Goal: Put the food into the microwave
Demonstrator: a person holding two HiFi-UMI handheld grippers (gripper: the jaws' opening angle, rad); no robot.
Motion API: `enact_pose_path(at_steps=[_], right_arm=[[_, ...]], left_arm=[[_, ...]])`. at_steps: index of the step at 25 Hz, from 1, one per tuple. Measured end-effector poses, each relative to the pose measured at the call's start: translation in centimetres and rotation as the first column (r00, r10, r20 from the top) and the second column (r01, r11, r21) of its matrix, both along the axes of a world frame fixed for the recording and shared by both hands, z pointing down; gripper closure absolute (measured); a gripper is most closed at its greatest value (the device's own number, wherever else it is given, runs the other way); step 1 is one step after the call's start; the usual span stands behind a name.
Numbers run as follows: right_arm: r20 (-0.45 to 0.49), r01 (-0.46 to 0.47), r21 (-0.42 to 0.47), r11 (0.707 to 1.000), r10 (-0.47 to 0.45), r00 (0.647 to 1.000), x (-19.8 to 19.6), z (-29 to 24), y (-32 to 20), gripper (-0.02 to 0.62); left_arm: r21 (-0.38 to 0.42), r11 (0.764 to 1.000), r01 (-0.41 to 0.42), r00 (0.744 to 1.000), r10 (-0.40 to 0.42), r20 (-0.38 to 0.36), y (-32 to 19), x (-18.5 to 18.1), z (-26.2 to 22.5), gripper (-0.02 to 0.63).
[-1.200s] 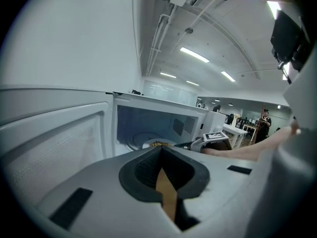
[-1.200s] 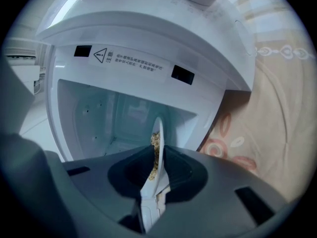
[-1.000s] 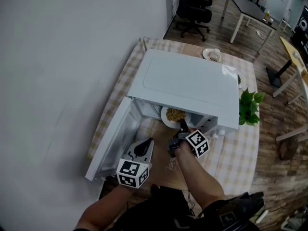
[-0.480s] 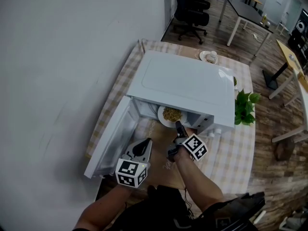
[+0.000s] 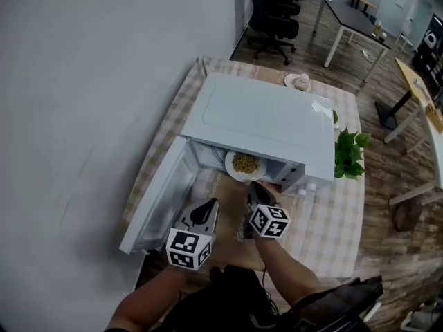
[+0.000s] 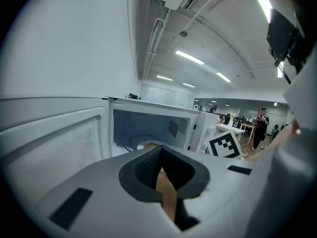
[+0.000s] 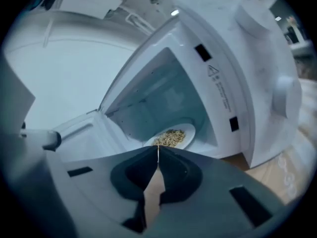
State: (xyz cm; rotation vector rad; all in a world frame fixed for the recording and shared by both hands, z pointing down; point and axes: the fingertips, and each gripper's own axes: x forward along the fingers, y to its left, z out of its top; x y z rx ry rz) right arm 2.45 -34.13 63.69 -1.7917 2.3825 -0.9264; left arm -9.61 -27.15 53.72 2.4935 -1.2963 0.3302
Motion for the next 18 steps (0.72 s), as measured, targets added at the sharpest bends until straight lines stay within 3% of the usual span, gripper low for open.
enact_pose_path(at_steps=[3, 5, 18], right_arm=[[-0.191, 0.087, -0.008, 0.996, -0.087, 0.978, -0.9, 0.4, 0.2, 0.586], [-0.238, 0.116, -0.009, 0.993, -0.115, 0.964, -1.1, 0.7, 0.1, 0.586], [-0.297, 0.169, -0.003, 0.986, -0.162, 0.941, -1.1, 1.9, -2.6, 0.586]], left_arm=[[0.0, 1.0, 0.006, 1.0, -0.006, -0.003, 0.0, -0.1, 0.0, 0.598], [-0.003, 1.0, 0.008, 1.0, -0.008, -0.002, 0.1, -0.1, 0.1, 0.598], [0.008, 0.999, 0.039, 0.999, -0.039, -0.004, -0.2, -0.9, -0.2, 0.598]])
